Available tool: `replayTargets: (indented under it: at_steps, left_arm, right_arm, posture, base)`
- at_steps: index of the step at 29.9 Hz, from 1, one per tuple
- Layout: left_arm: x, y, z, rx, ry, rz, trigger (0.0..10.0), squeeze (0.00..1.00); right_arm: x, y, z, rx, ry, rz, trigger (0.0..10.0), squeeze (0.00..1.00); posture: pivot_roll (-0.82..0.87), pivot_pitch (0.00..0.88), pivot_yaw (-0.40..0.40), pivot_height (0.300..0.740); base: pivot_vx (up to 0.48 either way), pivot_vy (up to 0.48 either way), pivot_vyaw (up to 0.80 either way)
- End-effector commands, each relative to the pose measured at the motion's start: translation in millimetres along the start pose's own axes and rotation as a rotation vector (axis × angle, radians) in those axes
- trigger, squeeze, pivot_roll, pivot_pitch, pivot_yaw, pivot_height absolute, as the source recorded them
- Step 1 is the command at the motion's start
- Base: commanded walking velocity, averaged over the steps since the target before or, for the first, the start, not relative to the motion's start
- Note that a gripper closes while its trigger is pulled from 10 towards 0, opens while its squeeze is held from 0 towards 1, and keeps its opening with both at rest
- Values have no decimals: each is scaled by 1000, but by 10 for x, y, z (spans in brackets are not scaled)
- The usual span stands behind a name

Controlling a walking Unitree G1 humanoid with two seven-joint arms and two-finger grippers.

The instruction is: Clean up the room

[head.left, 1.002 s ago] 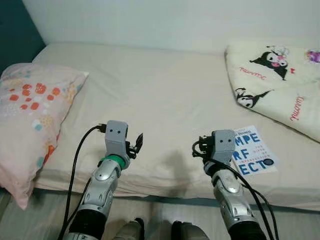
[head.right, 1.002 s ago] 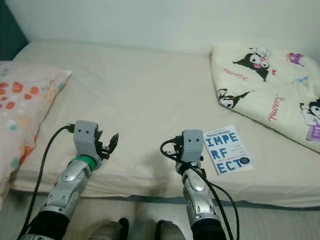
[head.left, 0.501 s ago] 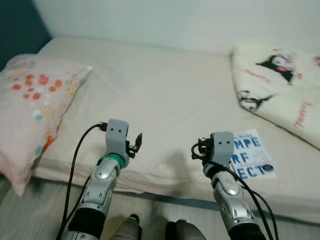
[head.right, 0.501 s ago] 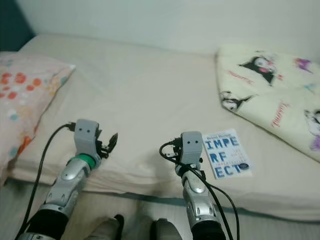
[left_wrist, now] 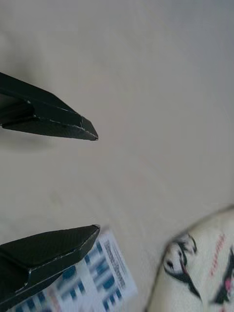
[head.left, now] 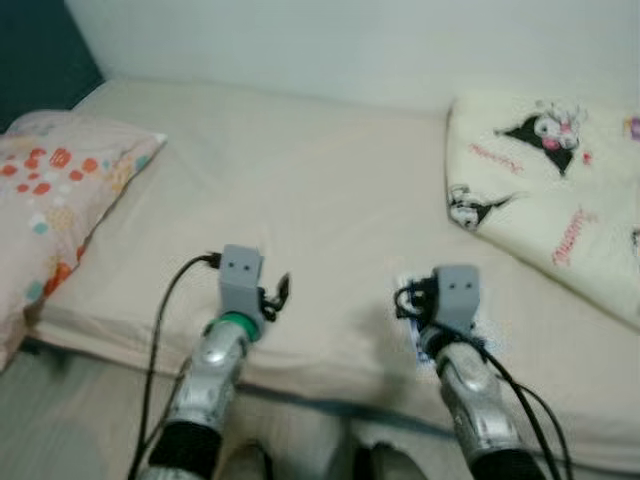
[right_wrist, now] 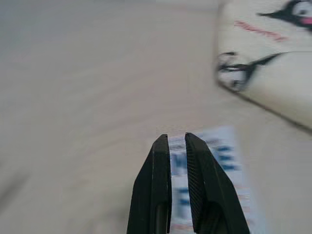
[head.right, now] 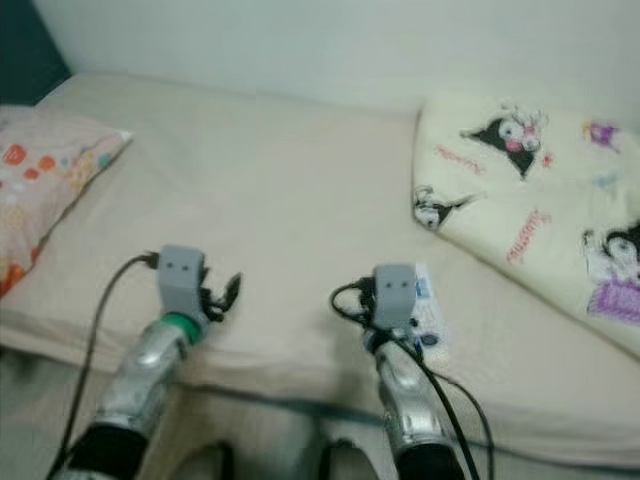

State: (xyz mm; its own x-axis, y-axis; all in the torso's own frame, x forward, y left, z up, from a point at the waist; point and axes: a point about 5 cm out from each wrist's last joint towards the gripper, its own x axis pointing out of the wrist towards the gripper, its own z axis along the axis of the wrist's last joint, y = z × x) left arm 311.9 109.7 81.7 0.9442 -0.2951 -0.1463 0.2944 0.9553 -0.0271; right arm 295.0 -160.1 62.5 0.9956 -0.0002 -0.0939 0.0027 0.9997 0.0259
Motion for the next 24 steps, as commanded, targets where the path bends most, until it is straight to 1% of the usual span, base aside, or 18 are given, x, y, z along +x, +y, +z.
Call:
replayTargets:
  at_steps: [1, 3, 5, 8, 14, 19, 22, 24]
  left_arm:
    - [-37, 36, -90, -3, 38, 10, 10000, 0]
    - [-35, 35, -88, -3, 38, 8, 10000, 0]
    - [-29, 37, -99, -29, 55, 11, 10000, 0]
    - [-8, 21, -107, -25, 71, -4, 10000, 0]
    - [7, 7, -103, -18, 71, -10, 10000, 0]
    - [44, -73, -73, -5, 54, -30, 10000, 0]
    - [58, -96, -54, -8, 42, -31, 10000, 0]
    - [66, -92, -31, -7, 27, -26, 10000, 0]
  right_arm:
    - [-38, 26, -74, 9, 29, 2, 10000, 0]
    - [-39, 25, -73, 9, 28, 1, 10000, 0]
    - [-41, 19, -74, 10, 28, -2, 10000, 0]
    - [-46, 1, -76, 10, 27, -10, 10000, 0]
    - [-53, -19, -76, 10, 26, -18, 10000, 0]
    - [-76, -58, -78, 14, 22, -44, 10000, 0]
    - [-85, -78, -78, 20, 17, -61, 10000, 0]
    - [-93, -93, -84, 40, 17, -80, 10000, 0]
  posture:
    - [16, 106, 35, 740]
    - [16, 106, 35, 740]
    - [15, 104, 37, 740]
    - [10, 107, 43, 740]
    - [7, 113, 49, 740]
    - [2, 116, 58, 740]
    - [-1, 118, 61, 740]
    - [-2, 118, 63, 740]
  base:
    - [0, -262, 0]
    - [0, -262, 0]
    - [0, 0, 0]
    - [0, 476, 0]
    - [0, 476, 0]
    - [0, 0, 0]
    - [0, 0, 0]
    - [0, 0, 0]
